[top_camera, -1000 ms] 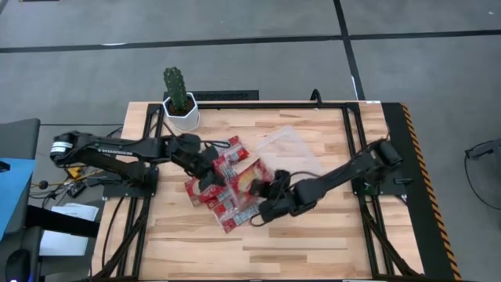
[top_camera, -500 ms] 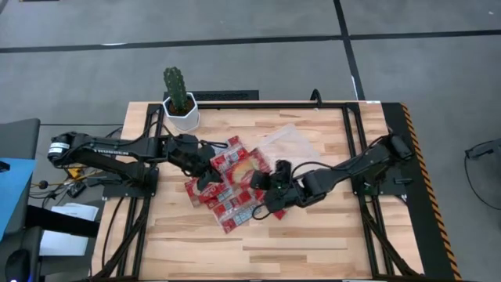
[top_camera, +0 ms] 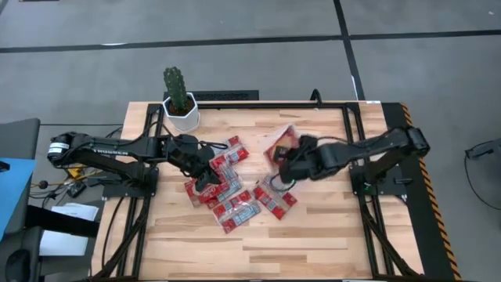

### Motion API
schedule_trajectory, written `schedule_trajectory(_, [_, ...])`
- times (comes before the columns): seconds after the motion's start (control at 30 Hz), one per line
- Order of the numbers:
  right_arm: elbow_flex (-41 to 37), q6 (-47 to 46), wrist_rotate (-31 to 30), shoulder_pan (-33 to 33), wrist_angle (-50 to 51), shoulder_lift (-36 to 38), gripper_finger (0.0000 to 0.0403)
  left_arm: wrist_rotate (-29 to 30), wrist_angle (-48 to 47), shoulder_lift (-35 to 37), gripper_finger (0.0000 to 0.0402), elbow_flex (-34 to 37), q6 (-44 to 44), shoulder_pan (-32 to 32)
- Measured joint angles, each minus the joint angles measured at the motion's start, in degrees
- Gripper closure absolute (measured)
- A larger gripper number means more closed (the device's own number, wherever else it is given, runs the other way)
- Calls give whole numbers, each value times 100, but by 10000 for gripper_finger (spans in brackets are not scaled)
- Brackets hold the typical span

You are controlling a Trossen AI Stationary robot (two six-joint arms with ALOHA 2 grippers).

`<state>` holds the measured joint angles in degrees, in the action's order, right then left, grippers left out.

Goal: Sort popcorn bags into baskets
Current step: Put the red popcorn bag into the transparent bin

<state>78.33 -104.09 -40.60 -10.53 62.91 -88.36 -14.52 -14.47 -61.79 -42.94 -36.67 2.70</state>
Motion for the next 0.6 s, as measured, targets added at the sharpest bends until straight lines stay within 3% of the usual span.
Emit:
schedule_trajectory(0.23, [-140,1127,882,823,320,95,368,26,27,-3,244,0,4,0])
schedule_trajectory(0.6, [-1496,1609,1459,1592,-1381,258,364,42,-8,-7,244,0,2,0])
